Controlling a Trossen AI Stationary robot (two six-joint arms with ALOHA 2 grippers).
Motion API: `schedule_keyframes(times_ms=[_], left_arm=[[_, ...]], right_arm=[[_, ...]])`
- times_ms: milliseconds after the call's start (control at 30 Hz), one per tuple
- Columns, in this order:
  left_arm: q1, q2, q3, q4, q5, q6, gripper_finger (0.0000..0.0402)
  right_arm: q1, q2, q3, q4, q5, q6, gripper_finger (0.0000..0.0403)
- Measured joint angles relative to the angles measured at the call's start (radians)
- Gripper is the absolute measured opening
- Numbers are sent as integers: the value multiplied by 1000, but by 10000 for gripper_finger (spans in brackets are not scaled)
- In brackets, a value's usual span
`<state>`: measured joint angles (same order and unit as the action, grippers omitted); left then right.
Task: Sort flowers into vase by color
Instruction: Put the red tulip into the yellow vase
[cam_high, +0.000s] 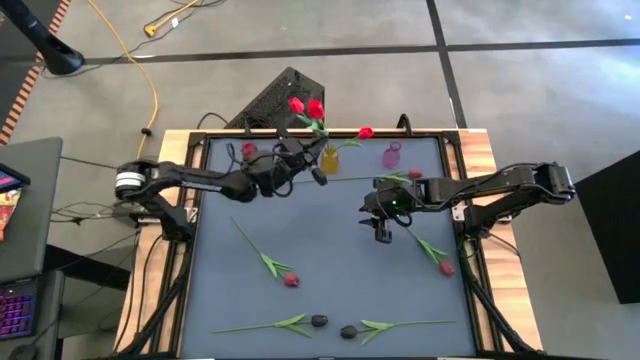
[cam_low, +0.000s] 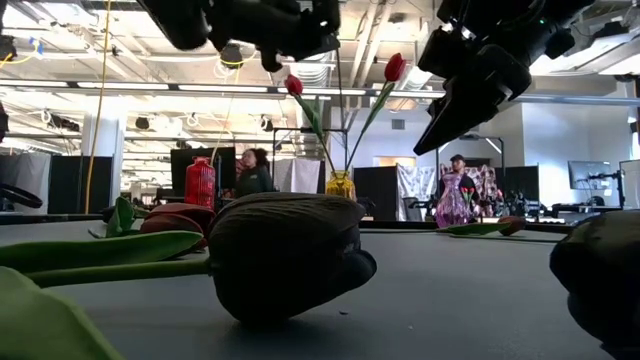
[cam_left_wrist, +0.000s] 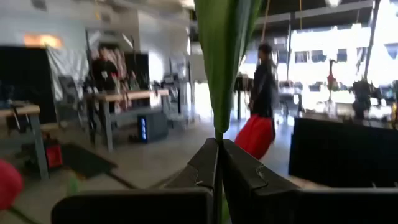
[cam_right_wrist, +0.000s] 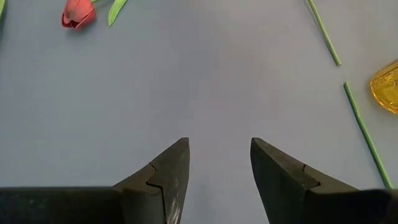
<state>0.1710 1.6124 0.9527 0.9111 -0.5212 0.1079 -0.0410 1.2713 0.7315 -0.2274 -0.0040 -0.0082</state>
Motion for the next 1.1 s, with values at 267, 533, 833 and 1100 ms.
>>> schedule_keyframes(times_ms=[267, 533, 833, 1100], left_arm=[[-5, 186, 0, 370, -152, 157, 0], [43, 206, 0, 372, -173, 165, 0], [101, 206, 0, 266, -84, 46, 0], [131, 206, 0, 192, -64, 11, 0]], right_arm=[[2, 0, 0, -10, 0, 7, 195], [2, 0, 0, -27, 0, 6, 195], [-1, 0, 0, -26, 0, 7, 195], [-1, 0, 0, -25, 1, 8, 195]])
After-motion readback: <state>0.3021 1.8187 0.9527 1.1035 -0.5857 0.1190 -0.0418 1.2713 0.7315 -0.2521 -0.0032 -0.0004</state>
